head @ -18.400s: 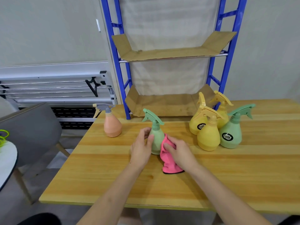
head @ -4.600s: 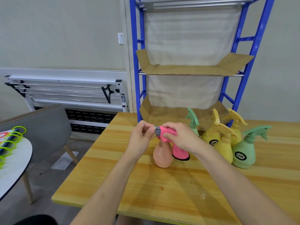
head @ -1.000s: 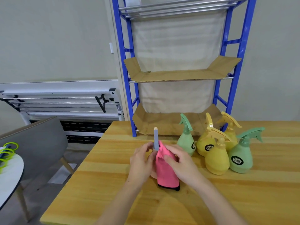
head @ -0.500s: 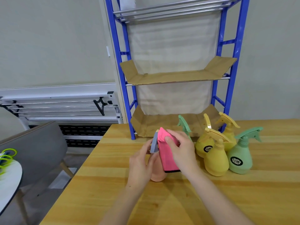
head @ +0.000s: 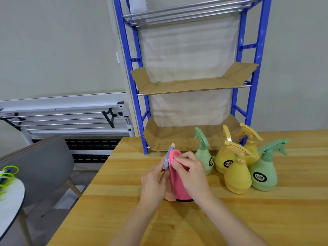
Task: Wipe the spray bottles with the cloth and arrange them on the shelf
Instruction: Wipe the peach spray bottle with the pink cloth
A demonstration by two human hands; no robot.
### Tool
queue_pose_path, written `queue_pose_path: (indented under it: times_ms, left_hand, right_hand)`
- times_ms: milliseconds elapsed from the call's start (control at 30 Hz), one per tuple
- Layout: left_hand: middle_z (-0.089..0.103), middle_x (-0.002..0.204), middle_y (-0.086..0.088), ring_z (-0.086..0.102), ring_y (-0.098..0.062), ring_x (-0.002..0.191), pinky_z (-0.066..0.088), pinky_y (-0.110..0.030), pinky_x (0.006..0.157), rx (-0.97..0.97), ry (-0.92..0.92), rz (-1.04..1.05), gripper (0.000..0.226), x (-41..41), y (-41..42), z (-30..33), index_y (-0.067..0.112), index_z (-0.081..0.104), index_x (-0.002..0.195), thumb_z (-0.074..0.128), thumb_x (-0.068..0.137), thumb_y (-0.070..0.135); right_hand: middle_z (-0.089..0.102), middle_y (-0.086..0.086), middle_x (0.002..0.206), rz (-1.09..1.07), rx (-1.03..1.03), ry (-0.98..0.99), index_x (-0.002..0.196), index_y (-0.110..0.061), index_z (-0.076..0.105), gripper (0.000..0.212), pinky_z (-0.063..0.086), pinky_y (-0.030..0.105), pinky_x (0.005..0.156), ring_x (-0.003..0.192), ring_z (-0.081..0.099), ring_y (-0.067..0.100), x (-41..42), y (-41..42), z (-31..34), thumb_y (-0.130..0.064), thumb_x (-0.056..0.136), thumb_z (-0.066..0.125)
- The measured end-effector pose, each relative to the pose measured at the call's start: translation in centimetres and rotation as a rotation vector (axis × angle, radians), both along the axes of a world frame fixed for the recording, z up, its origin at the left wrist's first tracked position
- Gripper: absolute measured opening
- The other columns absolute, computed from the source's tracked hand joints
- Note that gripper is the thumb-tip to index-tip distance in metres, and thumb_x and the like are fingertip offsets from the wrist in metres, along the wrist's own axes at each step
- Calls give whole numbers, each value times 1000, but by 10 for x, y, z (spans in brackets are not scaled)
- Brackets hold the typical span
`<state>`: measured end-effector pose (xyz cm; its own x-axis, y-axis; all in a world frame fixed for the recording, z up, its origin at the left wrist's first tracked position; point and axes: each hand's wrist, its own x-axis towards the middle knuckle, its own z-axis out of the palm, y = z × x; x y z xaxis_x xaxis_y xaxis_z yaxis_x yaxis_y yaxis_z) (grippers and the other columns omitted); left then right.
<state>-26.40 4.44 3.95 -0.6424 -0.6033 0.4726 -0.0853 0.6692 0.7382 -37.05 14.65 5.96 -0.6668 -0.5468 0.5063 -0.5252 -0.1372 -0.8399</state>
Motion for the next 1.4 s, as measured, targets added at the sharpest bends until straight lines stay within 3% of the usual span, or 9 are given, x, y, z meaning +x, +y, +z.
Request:
queue_pose_path:
  times_ms: [133, 367, 500, 600, 767, 967, 1167, 1267, 1400]
  left_hand:
    - [66, 121, 31, 61, 4, 115, 52, -32, 98, -13, 9, 13, 51, -4, -2, -2, 46, 54, 143, 63, 101, 19]
    - [70, 115, 24, 62, 3, 110, 53, -33, 98, 65, -5, 68, 49, -6, -6, -3, 50, 57, 139, 69, 96, 30]
    - [69, 109, 21, 63, 4, 105, 51, -25, 93, 34, 14, 51, 54, -5, -2, -3, 50, 57, 139, 71, 95, 23]
    - [69, 112, 21, 63, 3, 107, 52, -25, 94, 29, 24, 32, 56, -4, -4, -6, 52, 56, 137, 70, 95, 18]
    - [68, 117, 22, 62, 1, 112, 50, -41, 101, 49, -2, 5, 53, -6, -8, -4, 53, 57, 134, 67, 97, 17]
    - [68, 116, 28, 62, 3, 113, 51, -43, 102, 80, -9, -26, 50, 0, -5, 3, 57, 54, 127, 63, 100, 16]
    - [59, 117, 41, 62, -1, 110, 45, -52, 104, -8, -165, -39, 41, 4, -12, 12, 55, 39, 131, 59, 102, 34]
    - [61, 120, 35, 62, 0, 113, 49, -50, 102, 31, -116, -89, 35, 6, -14, 13, 51, 45, 131, 58, 103, 34]
    - [65, 122, 25, 59, 0, 117, 50, -41, 100, 104, 5, -74, 33, 5, -9, 14, 44, 57, 128, 48, 99, 58]
  right_hand:
    - [65, -4, 93, -30, 3, -120, 99, -20, 84, 15, 48, 19, 81, 89, 66, 7, -9, -10, 12, -20, 99, 69]
    - [62, -9, 94, 18, 109, -46, 101, -28, 84, 11, 50, 23, 84, 92, 63, 6, -7, -2, -3, -27, 96, 74]
    - [62, -4, 92, 61, 134, -72, 92, -29, 84, 6, 44, 19, 78, 84, 61, 5, -14, 6, -1, -26, 92, 79]
    - [69, -7, 100, 128, 225, -43, 101, -35, 83, 14, 47, 26, 89, 98, 62, 4, -18, 8, -1, -30, 98, 70]
    - [66, -5, 103, 143, 311, -13, 104, -29, 81, 24, 44, 27, 90, 102, 61, 5, -20, 5, 1, -29, 106, 58]
    - [63, -8, 95, 59, 231, 86, 106, -22, 82, 16, 49, 27, 86, 93, 61, 7, -11, 8, -9, -26, 100, 68]
    - [66, -9, 96, 36, 262, 49, 95, -33, 82, 17, 48, 30, 88, 95, 61, 5, -9, 21, -2, -27, 100, 67]
    - [68, -13, 97, -96, 176, 25, 94, -32, 80, 21, 47, 28, 87, 97, 60, 1, -10, 32, -2, -27, 103, 62]
    - [67, -10, 103, -209, 127, 16, 110, -31, 80, 19, 48, 31, 93, 102, 60, 5, -18, 33, -2, -31, 103, 62]
